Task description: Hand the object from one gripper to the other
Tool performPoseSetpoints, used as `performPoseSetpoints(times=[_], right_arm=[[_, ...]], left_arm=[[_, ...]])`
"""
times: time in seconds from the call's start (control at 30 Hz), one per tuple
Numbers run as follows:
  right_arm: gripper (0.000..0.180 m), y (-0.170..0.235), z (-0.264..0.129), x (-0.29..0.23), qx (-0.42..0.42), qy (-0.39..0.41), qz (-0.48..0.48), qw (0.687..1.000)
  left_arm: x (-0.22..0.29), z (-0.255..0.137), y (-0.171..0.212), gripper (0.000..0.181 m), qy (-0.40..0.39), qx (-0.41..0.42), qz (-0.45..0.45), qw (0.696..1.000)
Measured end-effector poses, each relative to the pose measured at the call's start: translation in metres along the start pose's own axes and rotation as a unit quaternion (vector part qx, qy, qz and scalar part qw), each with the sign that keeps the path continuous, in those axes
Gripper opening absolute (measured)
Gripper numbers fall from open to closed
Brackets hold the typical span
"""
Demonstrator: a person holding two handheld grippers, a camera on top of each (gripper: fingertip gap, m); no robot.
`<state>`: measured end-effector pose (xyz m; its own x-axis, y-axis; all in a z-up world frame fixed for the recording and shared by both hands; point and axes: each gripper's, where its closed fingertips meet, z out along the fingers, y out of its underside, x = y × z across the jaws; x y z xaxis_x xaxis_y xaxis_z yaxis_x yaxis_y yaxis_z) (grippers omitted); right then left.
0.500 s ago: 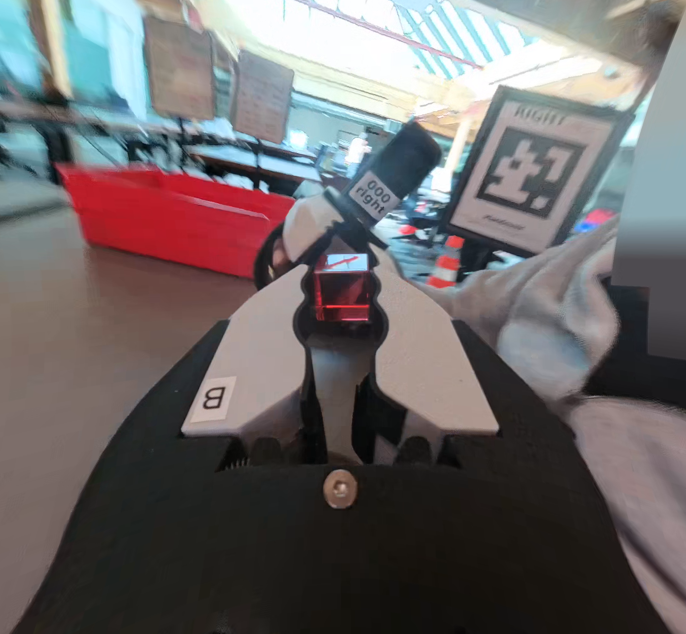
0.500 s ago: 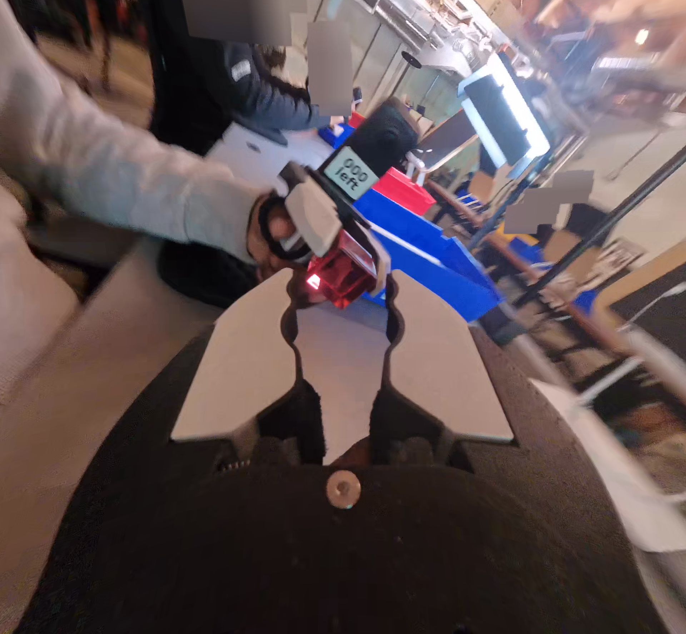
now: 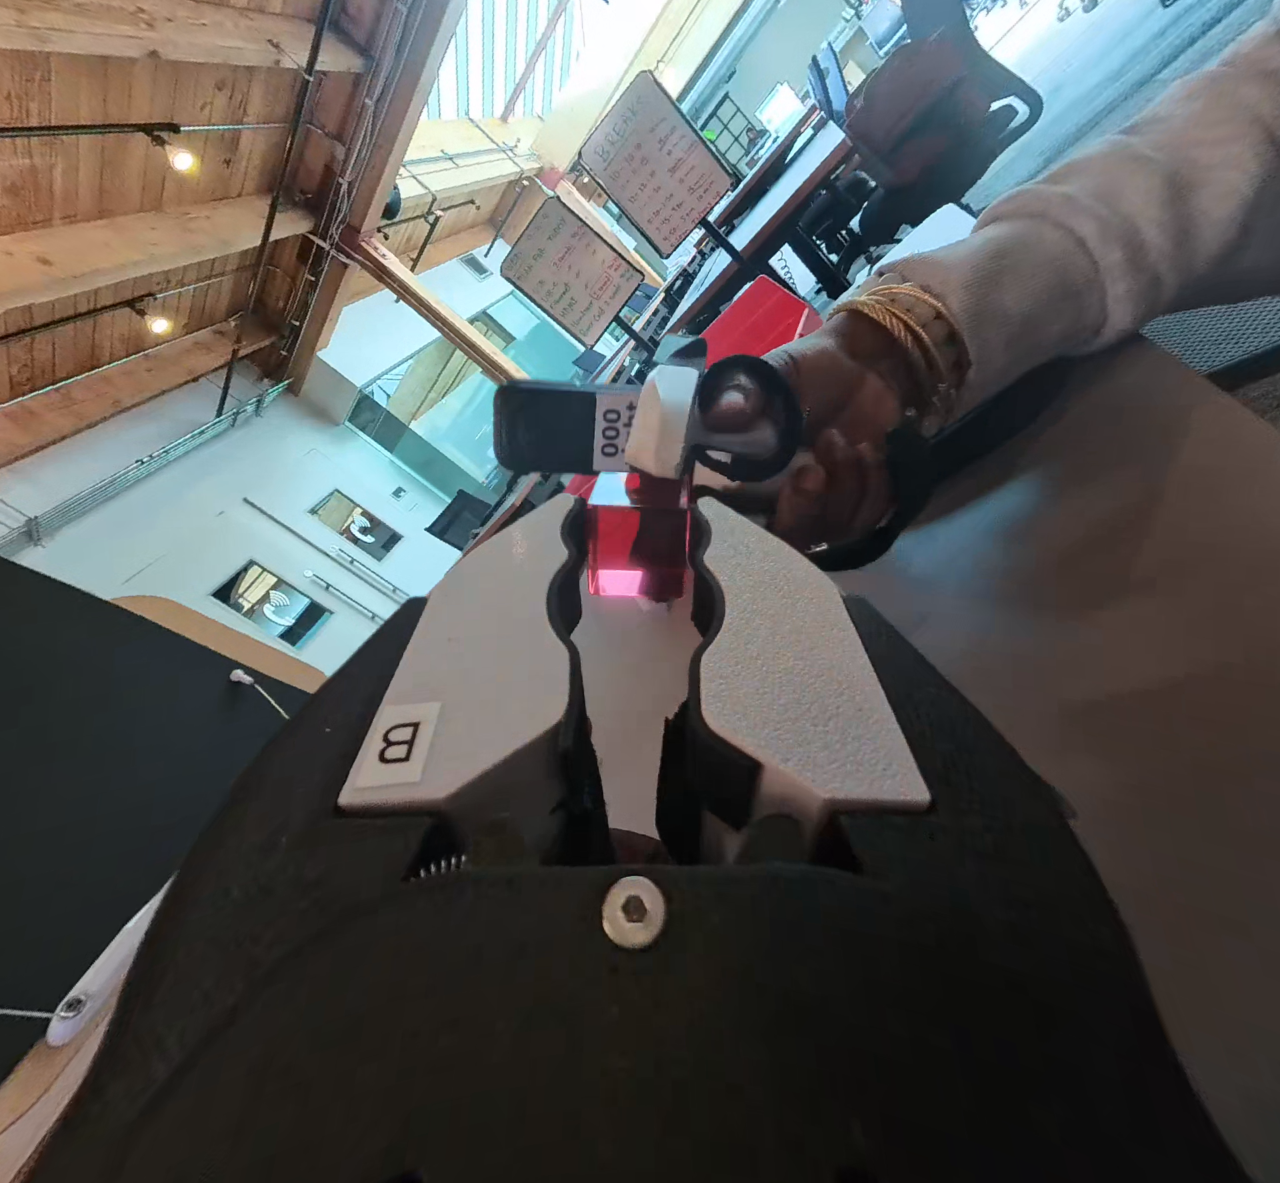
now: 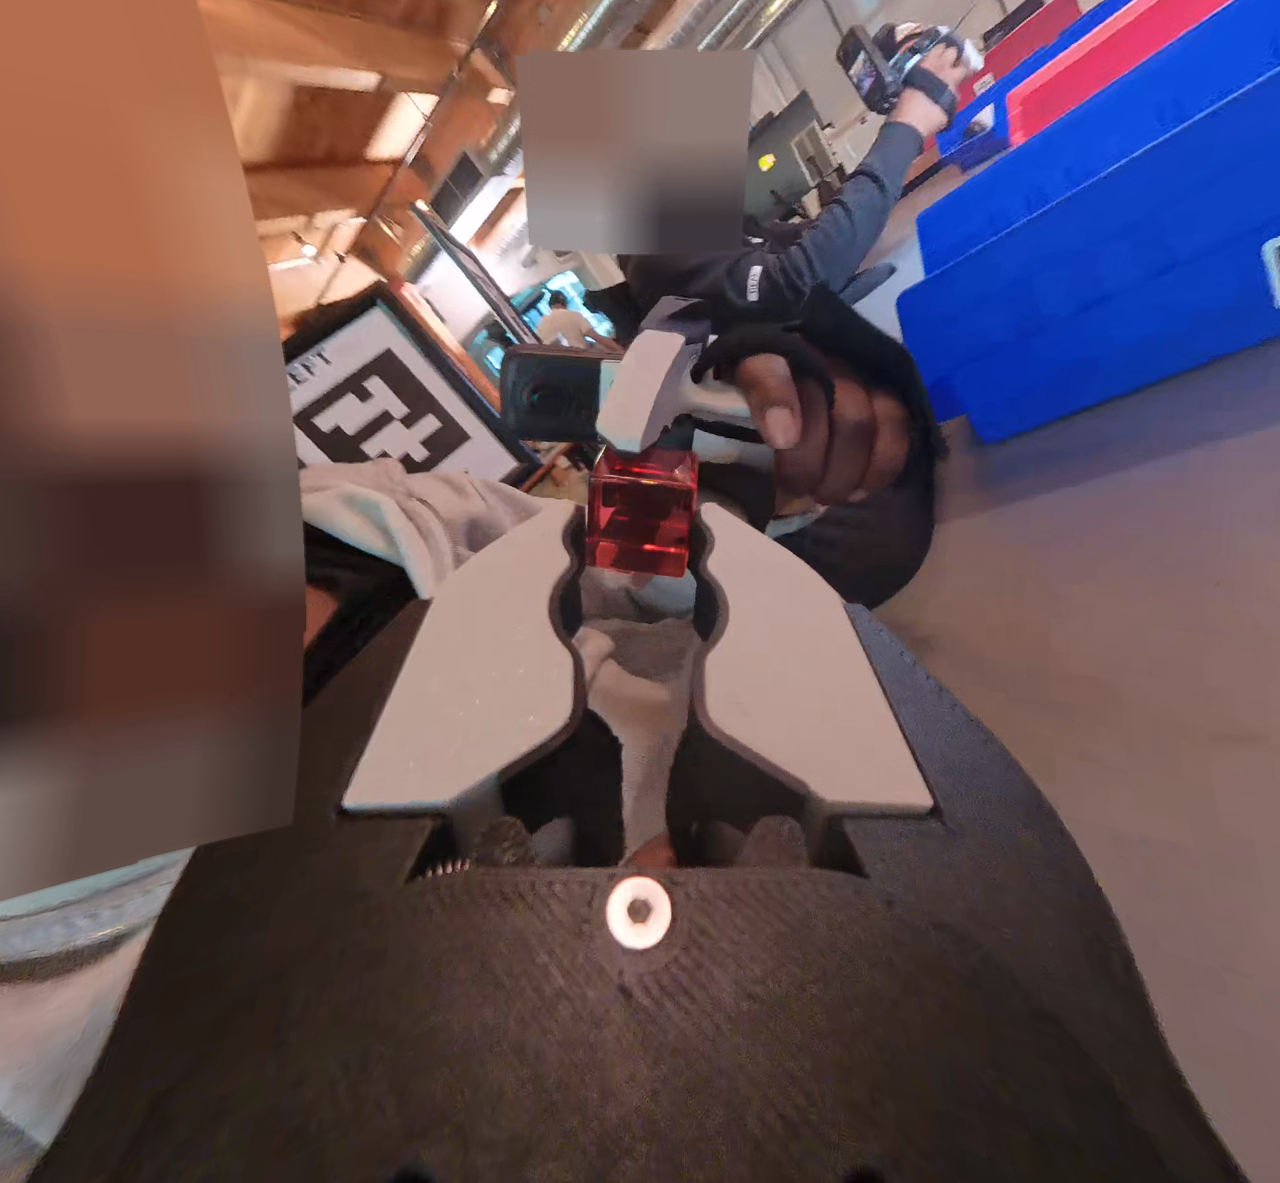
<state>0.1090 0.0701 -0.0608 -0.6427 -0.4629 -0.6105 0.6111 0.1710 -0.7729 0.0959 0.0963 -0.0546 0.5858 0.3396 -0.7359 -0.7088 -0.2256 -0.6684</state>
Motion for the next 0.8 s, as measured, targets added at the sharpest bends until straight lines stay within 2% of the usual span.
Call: performPoseSetpoints(times=[0.03, 0.13, 0.23, 0.33, 0.4, 0.5, 0.6, 0.7, 0.73, 0.8], right_arm=[[0.028, -0.001, -0.001, 0.001, -0.002, 0.012, -0.014, 1.000], [0.028, -0.009, -0.008, 0.005, 0.011, 0.051, -0.056, 0.997], [0.028, -0.025, -0.020, 0.001, 0.035, 0.092, -0.106, 0.989], [0.028, -0.043, -0.044, -0.004, 0.037, 0.172, -0.173, 0.969], [0.028, -0.058, -0.071, -0.009, 0.039, 0.245, -0.214, 0.945], [0.029, -0.080, -0.127, -0.021, 0.033, 0.365, -0.244, 0.898], [0.028, -0.090, -0.206, -0.024, -0.004, 0.530, -0.229, 0.817], [0.028, -0.085, -0.280, -0.025, -0.026, 0.660, -0.160, 0.734], [0.028, -0.080, -0.299, -0.024, -0.035, 0.688, -0.133, 0.713], [0.028, -0.065, -0.325, -0.018, -0.058, 0.717, -0.083, 0.690]], left_arm=[[0.000, 0.001, 0.001, 0.028, -0.004, -0.002, -0.010, 1.000], [-0.007, 0.000, 0.000, 0.044, -0.021, 0.010, -0.063, 0.998], [-0.028, -0.005, 0.001, 0.052, -0.066, 0.022, -0.140, 0.988], [-0.045, -0.010, 0.012, 0.058, -0.091, 0.021, -0.249, 0.964], [-0.050, -0.012, 0.023, 0.060, -0.097, 0.010, -0.315, 0.944], [-0.053, -0.012, 0.031, 0.062, -0.100, 0.005, -0.365, 0.926], [-0.053, -0.012, 0.033, 0.062, -0.104, 0.000, -0.358, 0.928], [-0.047, -0.009, 0.035, 0.062, -0.097, -0.017, -0.342, 0.935], [-0.046, -0.008, 0.036, 0.062, -0.093, -0.021, -0.340, 0.936], [-0.043, -0.007, 0.038, 0.062, -0.088, -0.026, -0.341, 0.935]])
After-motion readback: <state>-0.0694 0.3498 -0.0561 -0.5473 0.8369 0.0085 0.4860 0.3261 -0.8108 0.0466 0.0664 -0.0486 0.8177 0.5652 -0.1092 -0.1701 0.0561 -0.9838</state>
